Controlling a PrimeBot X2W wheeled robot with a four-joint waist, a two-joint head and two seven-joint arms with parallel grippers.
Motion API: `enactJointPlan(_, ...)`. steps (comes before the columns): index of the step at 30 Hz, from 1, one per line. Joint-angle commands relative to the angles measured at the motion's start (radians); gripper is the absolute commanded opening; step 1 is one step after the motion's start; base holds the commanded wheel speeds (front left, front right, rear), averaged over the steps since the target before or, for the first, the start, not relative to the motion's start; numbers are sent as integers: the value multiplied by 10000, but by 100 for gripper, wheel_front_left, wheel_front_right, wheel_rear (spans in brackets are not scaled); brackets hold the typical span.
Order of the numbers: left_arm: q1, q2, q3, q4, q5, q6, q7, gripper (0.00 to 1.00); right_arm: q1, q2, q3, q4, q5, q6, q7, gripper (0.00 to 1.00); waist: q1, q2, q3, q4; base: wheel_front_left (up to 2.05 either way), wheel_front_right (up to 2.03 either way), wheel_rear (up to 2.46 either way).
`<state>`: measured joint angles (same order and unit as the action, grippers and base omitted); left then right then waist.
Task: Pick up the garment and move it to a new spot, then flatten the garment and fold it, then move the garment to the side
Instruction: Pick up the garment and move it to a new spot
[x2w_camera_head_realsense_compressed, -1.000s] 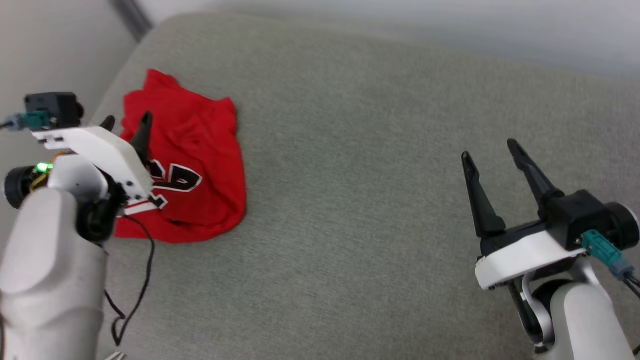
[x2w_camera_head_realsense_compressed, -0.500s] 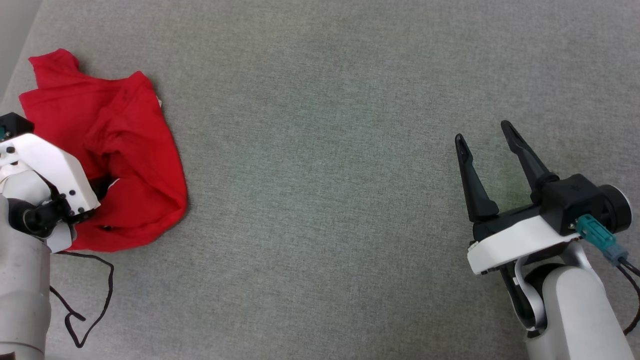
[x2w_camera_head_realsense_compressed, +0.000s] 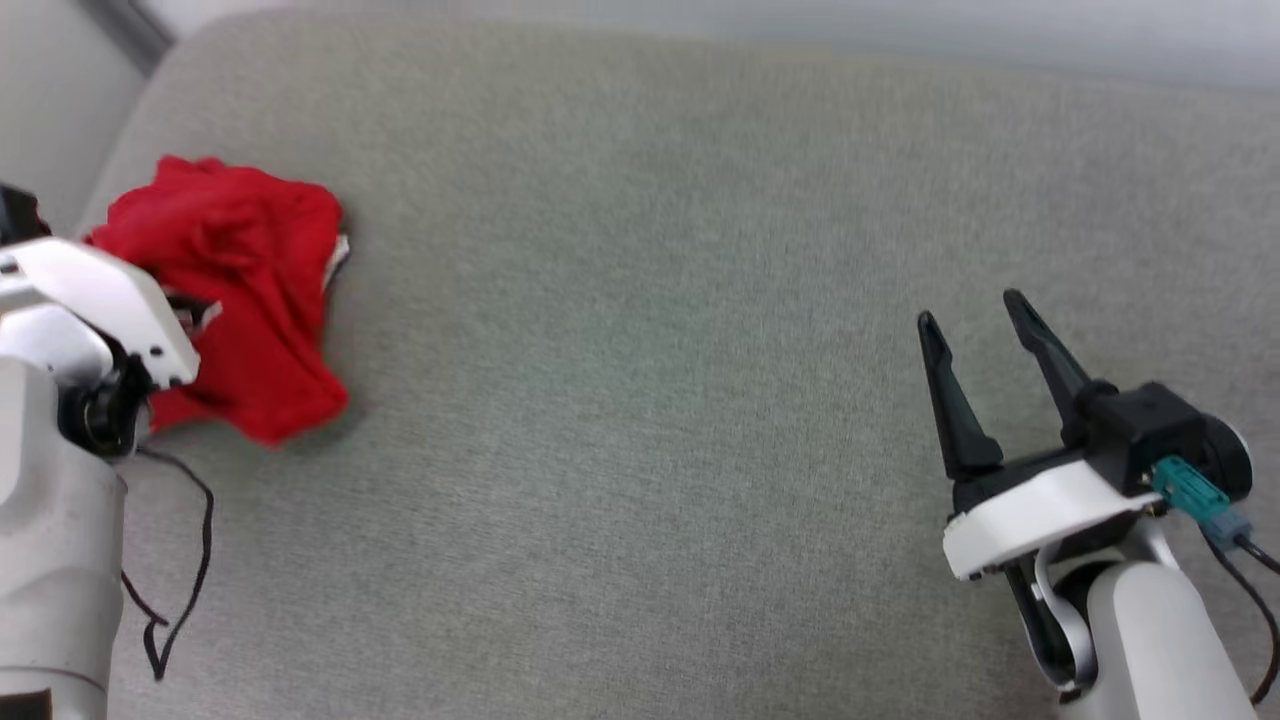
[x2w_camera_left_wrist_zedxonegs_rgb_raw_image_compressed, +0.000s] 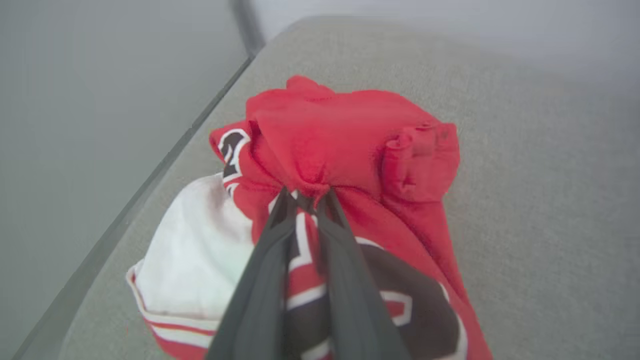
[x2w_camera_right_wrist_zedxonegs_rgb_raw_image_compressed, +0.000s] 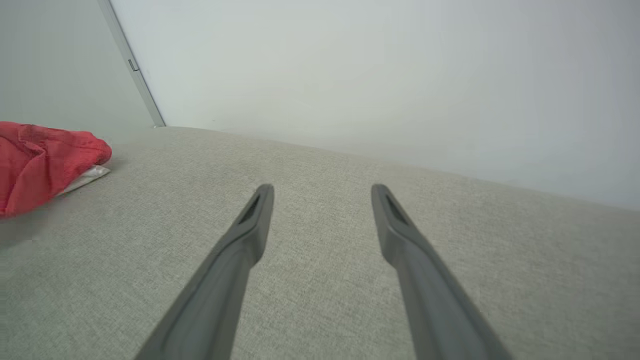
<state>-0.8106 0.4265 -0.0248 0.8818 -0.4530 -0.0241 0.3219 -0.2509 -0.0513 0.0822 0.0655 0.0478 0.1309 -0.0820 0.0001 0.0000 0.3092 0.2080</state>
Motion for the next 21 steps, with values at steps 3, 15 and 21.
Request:
enactJointPlan(3, -276, -45, -132, -282, 278, 178, -884, 0, 346, 12, -113, 82, 220, -3, -89, 100, -1, 0, -942, 165, 0, 0, 0)
enactJointPlan(15, -400, -906, -636, -1671, 762, 384, -3702, 0, 1333, 15, -489, 51, 660, -3, -84, 100, -1, 0, -2629, -457, 0, 0, 0)
enactJointPlan(21, 189, -1734, -1046, -2440, 671, 376, -3980, 0, 1675, 15, -551, -98, 696, -3, 39, 100, -1, 0, -3098, -1406, 0, 0, 0)
